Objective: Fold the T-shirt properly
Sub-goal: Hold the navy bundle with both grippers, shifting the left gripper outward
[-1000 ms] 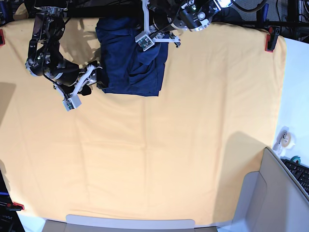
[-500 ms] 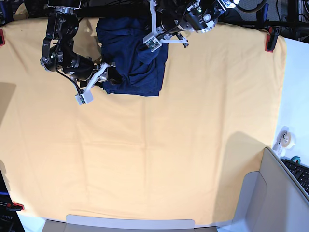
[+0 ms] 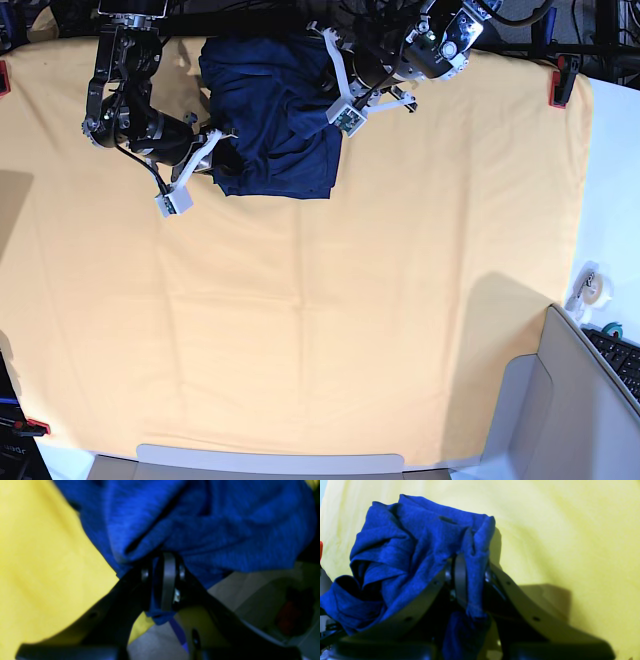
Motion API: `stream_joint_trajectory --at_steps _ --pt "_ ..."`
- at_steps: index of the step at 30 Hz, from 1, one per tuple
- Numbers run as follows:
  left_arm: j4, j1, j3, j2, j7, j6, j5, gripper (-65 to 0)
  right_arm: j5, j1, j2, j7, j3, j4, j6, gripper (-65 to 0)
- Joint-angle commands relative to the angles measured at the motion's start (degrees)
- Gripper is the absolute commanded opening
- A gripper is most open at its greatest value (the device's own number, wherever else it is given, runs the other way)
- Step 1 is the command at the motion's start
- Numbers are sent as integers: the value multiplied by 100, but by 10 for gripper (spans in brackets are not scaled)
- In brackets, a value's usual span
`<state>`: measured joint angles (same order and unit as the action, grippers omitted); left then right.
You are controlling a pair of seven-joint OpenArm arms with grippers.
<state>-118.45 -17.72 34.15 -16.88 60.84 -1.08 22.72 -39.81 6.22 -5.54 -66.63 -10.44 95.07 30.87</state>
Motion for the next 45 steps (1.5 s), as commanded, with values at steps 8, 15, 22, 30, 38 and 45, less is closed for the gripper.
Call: stream_joint_trajectory --at_steps 8,15,22,30,38,45 --pt "-106 -387 -835 339 -93 -28 53 -500 -23 -46 -39 56 -33 80 12 -650" --pt "-106 -668 -1125 409 39 -371 651 -397 -23 -46 -39 56 -24 80 12 -650" --pt "-80 -624 -2435 392 892 -784 2699 -393 -23 -46 -39 56 -16 80 12 -650" --pt "87 -360 -2628 374 1314 -793 2858 -390 -23 -37 -39 56 -16 80 12 -650" --pt "87 -343 -2602 374 1710 -846 2893 -355 -23 -37 -39 56 -7 80 12 -650" --pt "764 -290 -2620 374 1789 -1523 3069 -355 -23 51 -39 56 -7 80 12 -650"
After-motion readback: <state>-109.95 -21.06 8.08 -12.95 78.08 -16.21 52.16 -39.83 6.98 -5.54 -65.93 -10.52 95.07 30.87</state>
